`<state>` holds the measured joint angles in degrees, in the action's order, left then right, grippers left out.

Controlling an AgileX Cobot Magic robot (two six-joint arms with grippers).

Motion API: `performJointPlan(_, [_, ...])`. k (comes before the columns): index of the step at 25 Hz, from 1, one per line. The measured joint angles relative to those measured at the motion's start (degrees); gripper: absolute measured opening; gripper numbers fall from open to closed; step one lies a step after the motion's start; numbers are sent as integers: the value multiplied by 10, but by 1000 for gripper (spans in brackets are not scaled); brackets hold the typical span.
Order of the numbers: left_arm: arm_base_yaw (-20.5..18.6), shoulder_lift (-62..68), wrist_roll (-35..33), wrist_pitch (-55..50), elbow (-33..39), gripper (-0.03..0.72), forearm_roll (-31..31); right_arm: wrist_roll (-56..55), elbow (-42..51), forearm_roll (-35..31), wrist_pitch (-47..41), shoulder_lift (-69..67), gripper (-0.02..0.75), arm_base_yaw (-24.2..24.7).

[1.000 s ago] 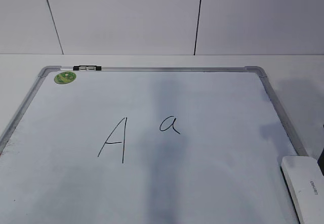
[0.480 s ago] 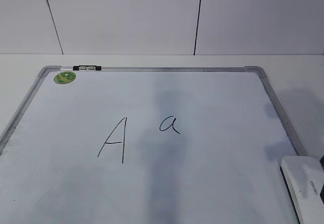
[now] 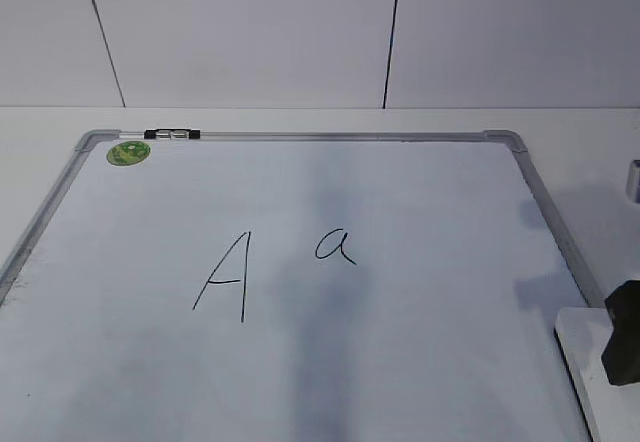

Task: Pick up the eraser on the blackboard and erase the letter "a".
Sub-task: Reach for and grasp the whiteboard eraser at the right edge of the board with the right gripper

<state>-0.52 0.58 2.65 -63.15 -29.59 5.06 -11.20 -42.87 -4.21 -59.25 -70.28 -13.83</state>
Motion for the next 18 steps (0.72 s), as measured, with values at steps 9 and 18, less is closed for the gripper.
performJointPlan(9, [0,0,0,0,0,235,0,7,0,0,5,-34,593,0])
performJointPlan(18, [0,0,0,0,0,235,0,31,0,-3,4,-60,676,0])
